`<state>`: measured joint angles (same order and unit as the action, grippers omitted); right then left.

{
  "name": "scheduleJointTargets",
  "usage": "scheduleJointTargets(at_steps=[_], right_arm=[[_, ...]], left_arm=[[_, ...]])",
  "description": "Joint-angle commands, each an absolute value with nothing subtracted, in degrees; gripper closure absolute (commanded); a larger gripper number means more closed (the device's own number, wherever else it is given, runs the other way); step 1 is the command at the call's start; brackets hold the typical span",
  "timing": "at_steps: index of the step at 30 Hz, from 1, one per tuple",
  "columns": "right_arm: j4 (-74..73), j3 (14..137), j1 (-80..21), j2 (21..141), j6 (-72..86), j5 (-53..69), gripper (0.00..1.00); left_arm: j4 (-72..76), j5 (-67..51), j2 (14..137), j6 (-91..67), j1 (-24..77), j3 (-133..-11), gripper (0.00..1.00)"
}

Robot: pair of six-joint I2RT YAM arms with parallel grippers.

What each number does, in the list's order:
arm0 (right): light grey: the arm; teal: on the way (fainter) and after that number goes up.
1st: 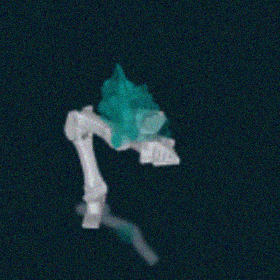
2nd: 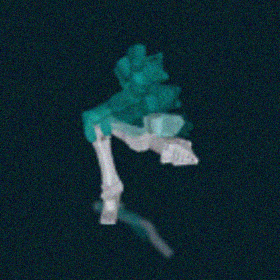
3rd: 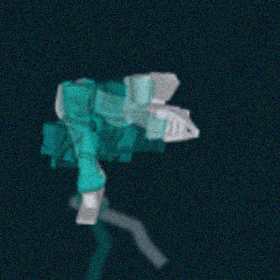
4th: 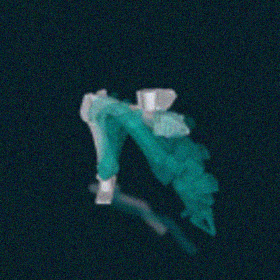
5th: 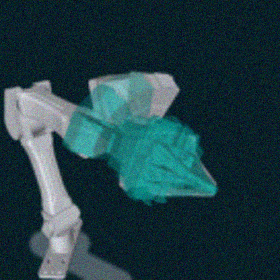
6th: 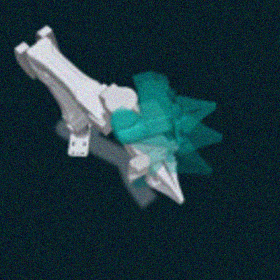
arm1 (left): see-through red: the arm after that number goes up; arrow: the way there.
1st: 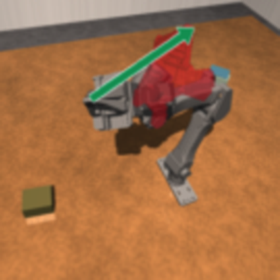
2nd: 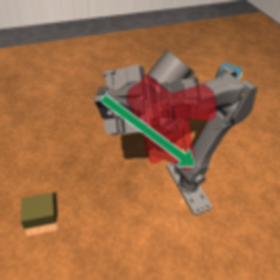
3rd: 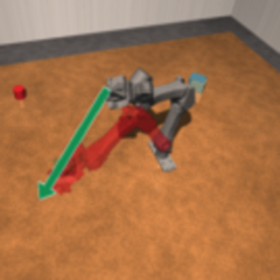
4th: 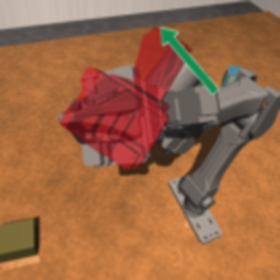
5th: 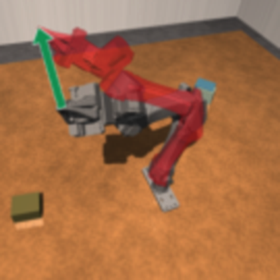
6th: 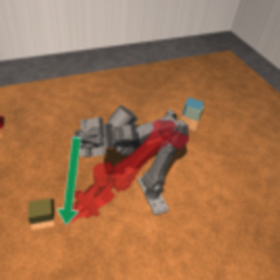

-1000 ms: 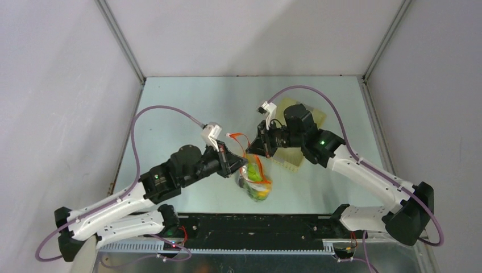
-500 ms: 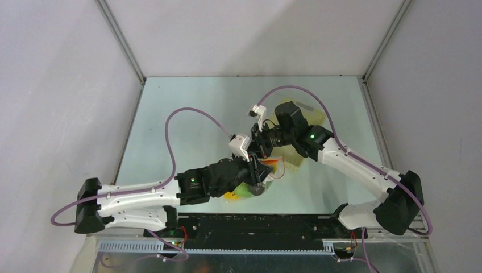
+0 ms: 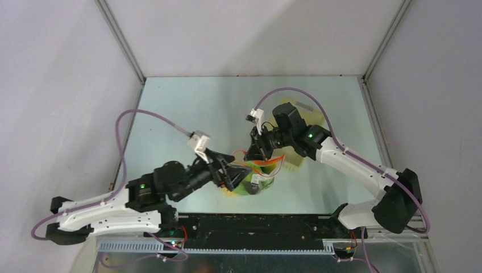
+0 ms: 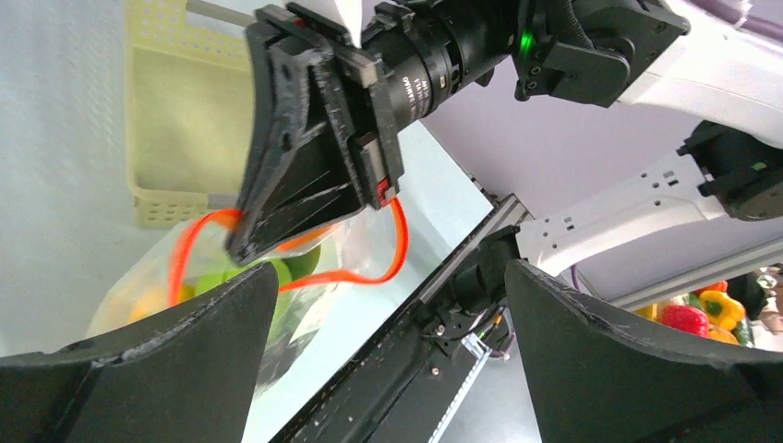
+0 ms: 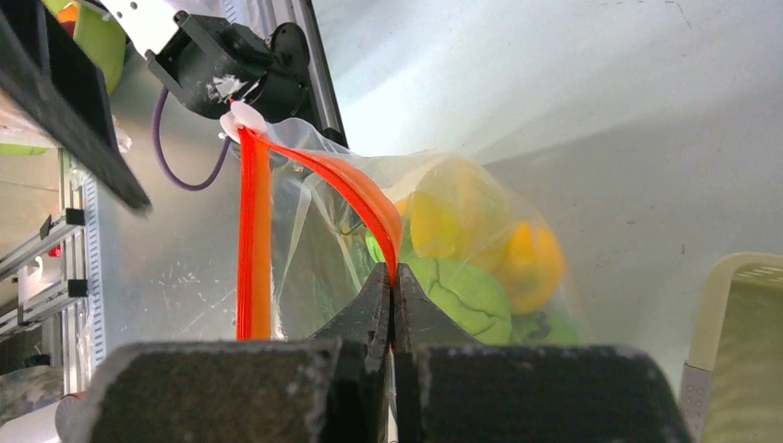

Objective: Place the food in the zip-top bag and seal the zipper
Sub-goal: Adjust the zipper food storage bag at the center of the board, then zip the zipper food storage bag at the center of the board.

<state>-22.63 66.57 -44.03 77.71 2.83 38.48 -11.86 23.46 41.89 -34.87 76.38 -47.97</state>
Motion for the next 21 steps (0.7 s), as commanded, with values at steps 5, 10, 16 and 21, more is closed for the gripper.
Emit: scheduleJointTargets(at_steps=[5, 10, 16, 21], right_arm=[[-23.36, 69.25, -43.77, 77.68, 0.29, 40.95, 1.0], [-23.04, 69.26, -43.7, 78.37, 0.83, 41.54, 1.0], [-23.6, 69.25, -43.01, 78.6, 2.05, 44.35, 1.0], [-24.9, 69.32, -41.9, 78.86, 1.26, 47.26, 1.0]], left_arm=[[-22.29, 31.45, 28.49, -32.75, 76.51, -40.68, 0.0], [-11.27, 23.2, 19.17, -27.47, 76.5, -30.72, 0.0], [-2.06, 24.94, 16.27, -22.19, 76.48, -20.37, 0.0], [5.74, 27.29, 12.49, -17.39, 75.37, -14.65, 0.0]])
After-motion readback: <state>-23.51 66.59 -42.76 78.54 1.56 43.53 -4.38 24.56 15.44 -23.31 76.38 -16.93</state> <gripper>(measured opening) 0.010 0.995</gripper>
